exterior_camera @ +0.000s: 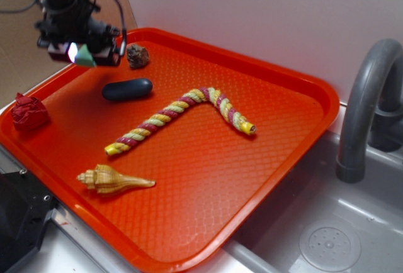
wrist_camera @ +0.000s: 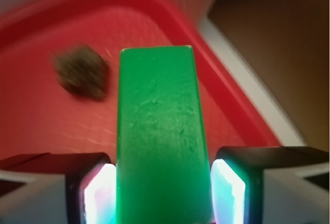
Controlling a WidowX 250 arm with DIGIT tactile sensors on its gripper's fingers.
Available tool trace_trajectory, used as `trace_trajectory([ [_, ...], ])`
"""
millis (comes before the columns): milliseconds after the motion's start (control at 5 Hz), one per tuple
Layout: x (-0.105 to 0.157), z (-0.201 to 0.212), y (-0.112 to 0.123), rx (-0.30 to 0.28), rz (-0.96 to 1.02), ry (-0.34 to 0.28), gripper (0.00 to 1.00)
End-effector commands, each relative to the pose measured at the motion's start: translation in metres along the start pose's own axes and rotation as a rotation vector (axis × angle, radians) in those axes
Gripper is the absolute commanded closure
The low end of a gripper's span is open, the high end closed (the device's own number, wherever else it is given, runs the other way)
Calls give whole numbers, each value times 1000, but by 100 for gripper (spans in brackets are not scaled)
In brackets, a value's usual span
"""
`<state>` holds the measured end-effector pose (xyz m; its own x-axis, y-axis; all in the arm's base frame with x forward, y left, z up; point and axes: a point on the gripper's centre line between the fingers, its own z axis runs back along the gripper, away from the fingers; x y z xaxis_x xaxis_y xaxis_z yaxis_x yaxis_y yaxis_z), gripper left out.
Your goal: Grab the green block.
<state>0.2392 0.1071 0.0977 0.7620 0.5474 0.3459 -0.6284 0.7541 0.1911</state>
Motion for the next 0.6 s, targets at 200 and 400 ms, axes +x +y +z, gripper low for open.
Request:
trace_trajectory([
  [200, 4, 117, -45, -127, -370, 114, 100],
  [400, 3, 145, -40, -176, -478, 71, 100],
])
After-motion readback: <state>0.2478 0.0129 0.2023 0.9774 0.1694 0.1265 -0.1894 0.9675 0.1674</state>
